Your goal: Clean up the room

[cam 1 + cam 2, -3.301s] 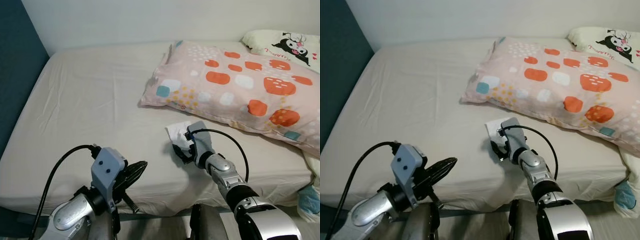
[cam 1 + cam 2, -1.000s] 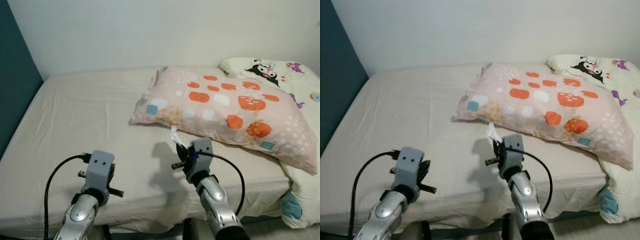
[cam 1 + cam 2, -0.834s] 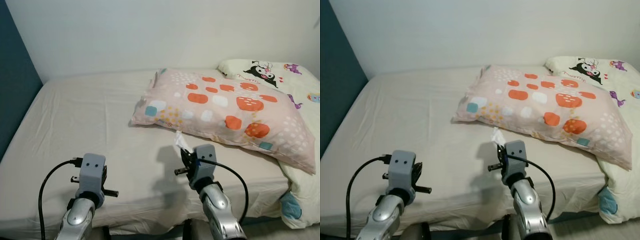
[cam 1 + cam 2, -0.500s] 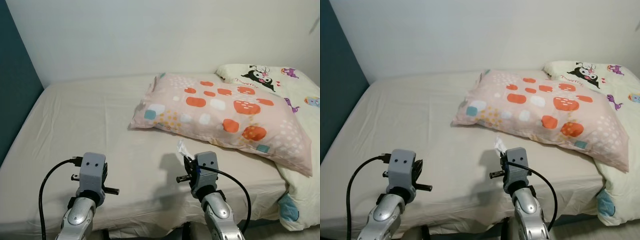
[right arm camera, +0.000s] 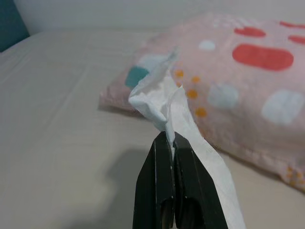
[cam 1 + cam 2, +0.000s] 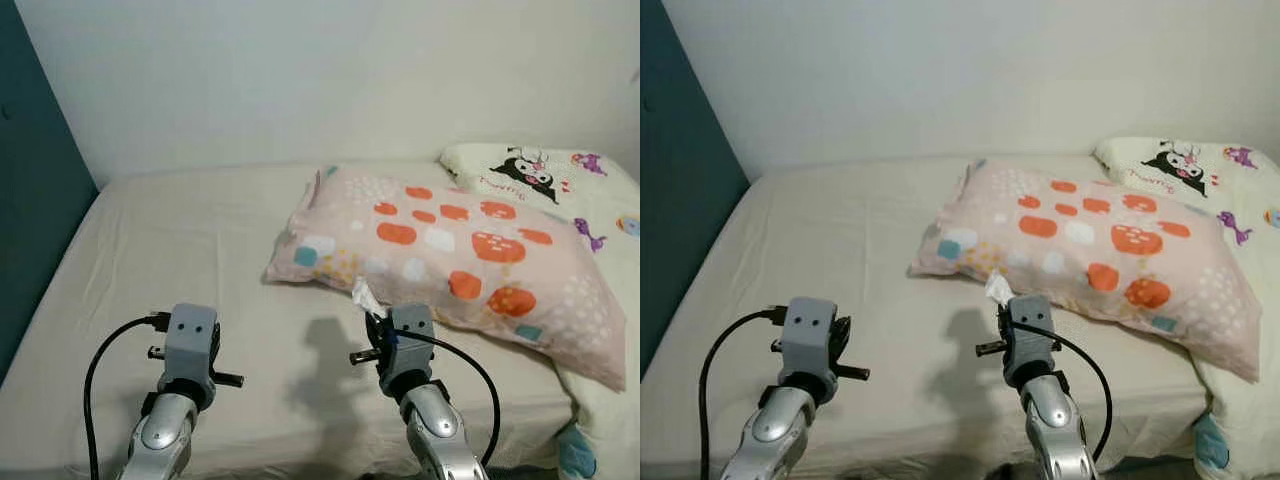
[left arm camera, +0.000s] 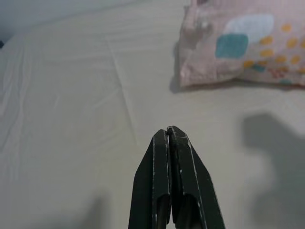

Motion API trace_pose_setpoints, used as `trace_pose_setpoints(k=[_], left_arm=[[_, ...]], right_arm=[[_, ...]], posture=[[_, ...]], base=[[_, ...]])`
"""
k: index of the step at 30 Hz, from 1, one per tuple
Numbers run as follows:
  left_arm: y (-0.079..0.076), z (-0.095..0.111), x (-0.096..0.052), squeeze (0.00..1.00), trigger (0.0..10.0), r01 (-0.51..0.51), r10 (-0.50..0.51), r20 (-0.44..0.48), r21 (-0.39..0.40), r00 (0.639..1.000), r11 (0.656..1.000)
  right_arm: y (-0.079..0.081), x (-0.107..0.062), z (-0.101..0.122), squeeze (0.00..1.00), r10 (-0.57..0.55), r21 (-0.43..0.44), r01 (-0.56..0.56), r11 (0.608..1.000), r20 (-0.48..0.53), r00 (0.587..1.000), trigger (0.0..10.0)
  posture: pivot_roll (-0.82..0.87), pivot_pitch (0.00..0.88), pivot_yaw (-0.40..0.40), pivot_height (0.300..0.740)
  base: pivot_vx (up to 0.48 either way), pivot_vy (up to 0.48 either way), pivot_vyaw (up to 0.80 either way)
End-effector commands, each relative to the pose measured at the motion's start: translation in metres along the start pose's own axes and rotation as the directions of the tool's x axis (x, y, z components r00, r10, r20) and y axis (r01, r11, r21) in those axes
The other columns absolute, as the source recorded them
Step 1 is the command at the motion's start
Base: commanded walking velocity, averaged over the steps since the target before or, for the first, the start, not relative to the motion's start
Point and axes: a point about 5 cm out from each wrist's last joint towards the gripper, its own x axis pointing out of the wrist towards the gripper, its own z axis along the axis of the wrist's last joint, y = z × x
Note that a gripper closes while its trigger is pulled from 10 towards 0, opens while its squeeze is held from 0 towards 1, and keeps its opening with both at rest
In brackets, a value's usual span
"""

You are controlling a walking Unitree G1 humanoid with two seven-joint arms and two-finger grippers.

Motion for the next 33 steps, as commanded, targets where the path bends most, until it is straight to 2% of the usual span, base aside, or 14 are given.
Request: trace_pose_setpoints(k=[1, 25, 33], left_arm=[[-0.0021, -0.0076, -0.0028, 0.0, 10.0, 0.01, -0.01, -0.026, 0.003, 1.0, 1.0], [-0.0052, -0.0095, -0.0008, 0.0, 10.0, 0.035, -0.035, -0.032, 0.006, 0.999, 0.999], [-0.0081, -0.0143, -0.0015, 0.0, 10.0, 0.058, -0.058, -0.05, 0.004, 0.997, 0.998]], right_arm=[[0.0001, -0.0036, -0.003, 0.0, -0.005, 0.005, 0.005, 1.0, -0.019, 1.0, 10.0], [0.0038, -0.0057, -0.0056, 0.0, 0.007, 0.015, -0.006, 1.0, -0.054, 0.999, 10.0], [0.0053, -0.0057, -0.0109, 0.0, 0.004, 0.018, -0.003, 1.0, -0.083, 0.997, 10.0]], posture=[[0.02, 0.143, -0.065, 0.663], [0.03, 0.133, -0.065, 0.738], [0.03, 0.123, -0.063, 0.74]], base=[[0.0, 0.0, 0.0], [0.0, 0.0, 0.0], [0.0, 0.0, 0.0]])
